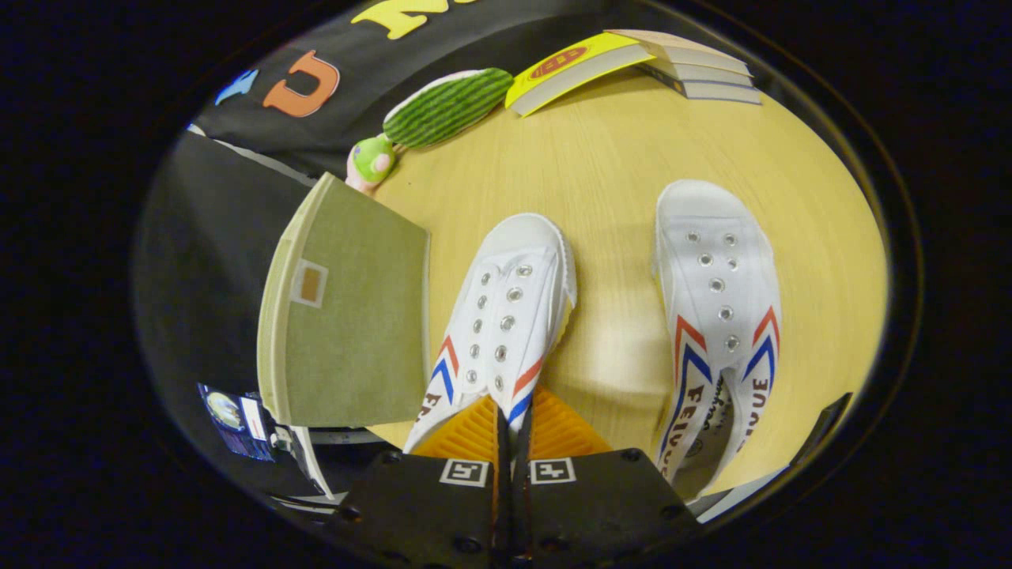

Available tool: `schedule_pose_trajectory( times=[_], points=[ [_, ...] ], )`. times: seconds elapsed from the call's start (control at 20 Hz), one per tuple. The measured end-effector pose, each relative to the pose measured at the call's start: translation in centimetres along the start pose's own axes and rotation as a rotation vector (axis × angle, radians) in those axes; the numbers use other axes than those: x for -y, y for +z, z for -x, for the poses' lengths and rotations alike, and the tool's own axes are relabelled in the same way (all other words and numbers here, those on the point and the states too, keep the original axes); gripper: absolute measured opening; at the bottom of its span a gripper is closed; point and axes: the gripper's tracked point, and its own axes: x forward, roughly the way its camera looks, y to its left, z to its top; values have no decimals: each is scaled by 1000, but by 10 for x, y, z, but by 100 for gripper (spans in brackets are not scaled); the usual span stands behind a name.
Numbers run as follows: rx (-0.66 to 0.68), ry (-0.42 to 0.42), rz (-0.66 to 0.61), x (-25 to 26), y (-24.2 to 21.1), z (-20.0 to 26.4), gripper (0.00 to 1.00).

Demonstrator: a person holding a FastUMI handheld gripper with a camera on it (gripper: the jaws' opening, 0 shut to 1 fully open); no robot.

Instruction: Open the storage box then place both shoes into the box .Put the left shoe in first, then the right shoe, with the right side of both shoes facing outward in a uniform manner.

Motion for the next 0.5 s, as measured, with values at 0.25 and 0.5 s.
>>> schedule_pose_trajectory(
  times=[0.25,0.5],
  points=[
    [65,102,19,-69,14,73,6],
    [105,112,151,-168,36,118,6]
  ],
)
